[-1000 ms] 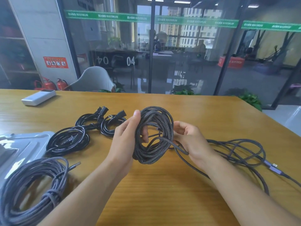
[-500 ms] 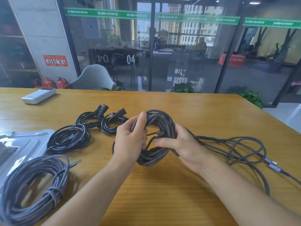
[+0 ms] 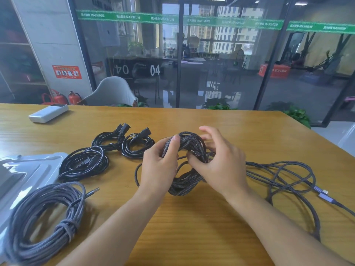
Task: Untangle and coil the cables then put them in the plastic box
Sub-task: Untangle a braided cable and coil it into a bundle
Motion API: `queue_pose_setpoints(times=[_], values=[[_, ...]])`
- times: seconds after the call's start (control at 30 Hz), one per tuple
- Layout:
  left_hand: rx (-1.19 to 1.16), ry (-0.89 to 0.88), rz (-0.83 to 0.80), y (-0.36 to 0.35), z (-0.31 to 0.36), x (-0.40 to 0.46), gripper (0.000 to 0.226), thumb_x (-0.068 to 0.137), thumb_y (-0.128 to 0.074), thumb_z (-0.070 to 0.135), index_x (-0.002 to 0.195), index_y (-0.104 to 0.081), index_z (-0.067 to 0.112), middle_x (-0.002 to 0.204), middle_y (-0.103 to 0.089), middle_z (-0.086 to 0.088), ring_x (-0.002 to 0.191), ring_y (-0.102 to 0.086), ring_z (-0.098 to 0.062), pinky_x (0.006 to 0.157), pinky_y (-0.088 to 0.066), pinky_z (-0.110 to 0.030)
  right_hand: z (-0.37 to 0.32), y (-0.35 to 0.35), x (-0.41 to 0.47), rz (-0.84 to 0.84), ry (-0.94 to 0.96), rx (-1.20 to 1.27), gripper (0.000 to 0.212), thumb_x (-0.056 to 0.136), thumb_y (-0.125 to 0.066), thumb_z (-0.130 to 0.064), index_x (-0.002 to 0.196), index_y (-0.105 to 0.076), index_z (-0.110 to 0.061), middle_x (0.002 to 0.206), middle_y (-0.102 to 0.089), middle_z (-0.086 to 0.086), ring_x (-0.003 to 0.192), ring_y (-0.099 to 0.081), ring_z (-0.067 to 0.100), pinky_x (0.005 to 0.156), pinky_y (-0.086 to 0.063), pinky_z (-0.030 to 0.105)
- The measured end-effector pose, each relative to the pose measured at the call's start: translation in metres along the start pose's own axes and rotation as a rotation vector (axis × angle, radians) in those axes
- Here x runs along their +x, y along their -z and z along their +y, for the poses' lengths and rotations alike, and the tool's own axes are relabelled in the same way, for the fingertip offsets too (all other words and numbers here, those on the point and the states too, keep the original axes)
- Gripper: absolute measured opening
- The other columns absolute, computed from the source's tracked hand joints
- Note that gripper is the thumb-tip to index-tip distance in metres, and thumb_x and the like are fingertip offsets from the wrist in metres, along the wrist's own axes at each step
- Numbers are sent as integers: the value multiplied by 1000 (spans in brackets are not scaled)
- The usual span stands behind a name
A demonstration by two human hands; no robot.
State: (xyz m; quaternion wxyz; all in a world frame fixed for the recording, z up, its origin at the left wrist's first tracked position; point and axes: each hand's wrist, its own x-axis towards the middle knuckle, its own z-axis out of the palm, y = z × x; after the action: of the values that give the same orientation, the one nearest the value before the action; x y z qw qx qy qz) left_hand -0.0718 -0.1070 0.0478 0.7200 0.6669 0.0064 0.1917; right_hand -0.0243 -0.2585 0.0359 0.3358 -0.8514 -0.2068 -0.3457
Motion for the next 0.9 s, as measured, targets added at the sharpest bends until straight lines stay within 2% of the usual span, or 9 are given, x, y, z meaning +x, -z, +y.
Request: queue_pose_setpoints(times=[0.1,0.23,0.3,0.37,0.43,0.53,0.7,0.8,0.9], values=[[9,14,28,0,-1,2,46,107,-56,41,61,-57,33,61,-35,1,58,-31,-20,59,-29,-42,6,-4,1,165,167,-12,29,84,-84,-43,104,-76,-23,112,-74,-17,86,-72,6,63,-57,31],[0,8,74,2,2,5,48,106,-55,43,60,-54,31,64,-34,-3,60,-32,-23,56,-32,-38,5,-5,1,214,214,170,18,93,-81,-32,97,-81,-14,111,-77,-11,97,-73,6,77,-59,29],[-10,9,91,4,3,5,46,106,-55,44,62,-57,30,67,-36,-7,62,-33,-25,57,-34,-40,1,0,2,145,145,332,13,95,-78,-25,96,-79,-12,109,-77,-9,103,-72,5,86,-59,30],[-23,11,96,5,3,6,46,106,-54,45,68,-57,21,68,-36,-9,63,-32,-26,60,-34,-43,-3,7,3,32,6,531,11,99,-69,-23,99,-75,-13,108,-78,-9,110,-72,10,93,-57,31],[-33,9,95,6,3,7,47,106,-54,47,73,-56,14,67,-37,-8,62,-34,-25,62,-35,-44,-8,11,6,-18,-86,696,14,103,-61,-21,103,-70,-11,106,-78,-3,112,-72,16,95,-56,31],[-42,14,90,8,4,10,44,105,-55,50,72,-63,23,62,-41,-2,56,-39,-21,61,-37,-43,-15,15,10,-3,-134,877,18,106,-53,-16,101,-62,-2,97,-77,7,108,-75,23,95,-56,29],[-89,44,65,11,3,13,42,104,-57,51,73,-65,23,63,-42,-2,55,-38,-19,55,-38,-35,-22,18,13,16,-144,988,22,107,-47,-24,97,-56,-7,84,-69,2,93,-75,28,94,-57,35],[-71,58,79,12,0,14,43,104,-57,48,73,-60,19,63,-39,-3,55,-35,-19,55,-34,-36,-28,13,13,-45,-207,1108,23,108,-43,-32,94,-47,-13,76,-50,-4,68,-54,18,84,-56,38],[-54,68,84,12,-4,14,45,105,-58,47,67,-54,21,65,-36,-6,56,-32,-20,54,-30,-41,-39,9,12,-71,-382,1205,35,98,-55,-47,87,-41,-17,69,-29,-4,61,-26,16,62,-40,28]])
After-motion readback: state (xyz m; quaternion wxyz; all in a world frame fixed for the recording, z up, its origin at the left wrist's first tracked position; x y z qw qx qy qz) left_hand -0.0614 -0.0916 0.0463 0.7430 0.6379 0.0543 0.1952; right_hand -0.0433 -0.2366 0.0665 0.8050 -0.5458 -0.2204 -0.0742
